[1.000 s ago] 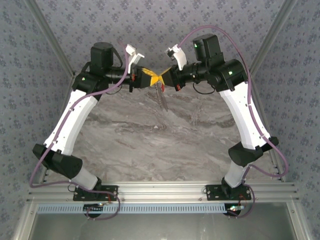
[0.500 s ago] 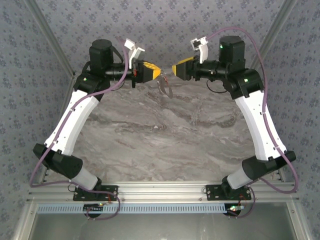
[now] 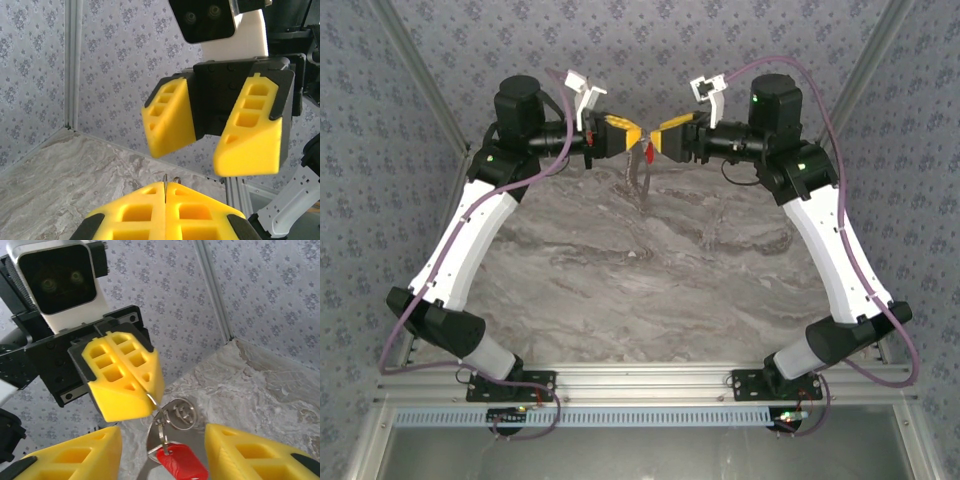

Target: Put the keys on the keyring

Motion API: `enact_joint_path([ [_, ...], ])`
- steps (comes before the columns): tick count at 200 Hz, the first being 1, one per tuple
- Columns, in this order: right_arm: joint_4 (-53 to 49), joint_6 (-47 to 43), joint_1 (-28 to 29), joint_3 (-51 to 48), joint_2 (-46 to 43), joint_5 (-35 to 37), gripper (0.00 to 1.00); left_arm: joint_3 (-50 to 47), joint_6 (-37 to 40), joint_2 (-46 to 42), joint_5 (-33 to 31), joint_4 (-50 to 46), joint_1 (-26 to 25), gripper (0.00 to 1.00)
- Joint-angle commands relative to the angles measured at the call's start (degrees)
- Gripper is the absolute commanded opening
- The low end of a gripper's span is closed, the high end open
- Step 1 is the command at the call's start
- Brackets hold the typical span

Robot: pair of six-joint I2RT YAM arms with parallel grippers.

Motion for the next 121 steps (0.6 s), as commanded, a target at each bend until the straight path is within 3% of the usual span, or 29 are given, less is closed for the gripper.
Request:
enact_joint_path([
  [1, 1.8, 0.8, 0.4, -0.2, 0.6, -2.0, 0.48, 1.5, -1.6, -1.2, 0.1, 4.1, -0.3, 0.00],
  [74, 1.8, 0.4, 1.4, 0.0, 2.0, -2.8, 0.35, 1.2, -4.3, -0.8, -0.4, 7.8, -0.2, 0.00],
  [121, 1.2, 0.6, 2.0, 2.1, 3.1, -2.8, 0.19, 1.1, -5.3, -0.2, -0.9, 9.2, -0.2, 0.00],
])
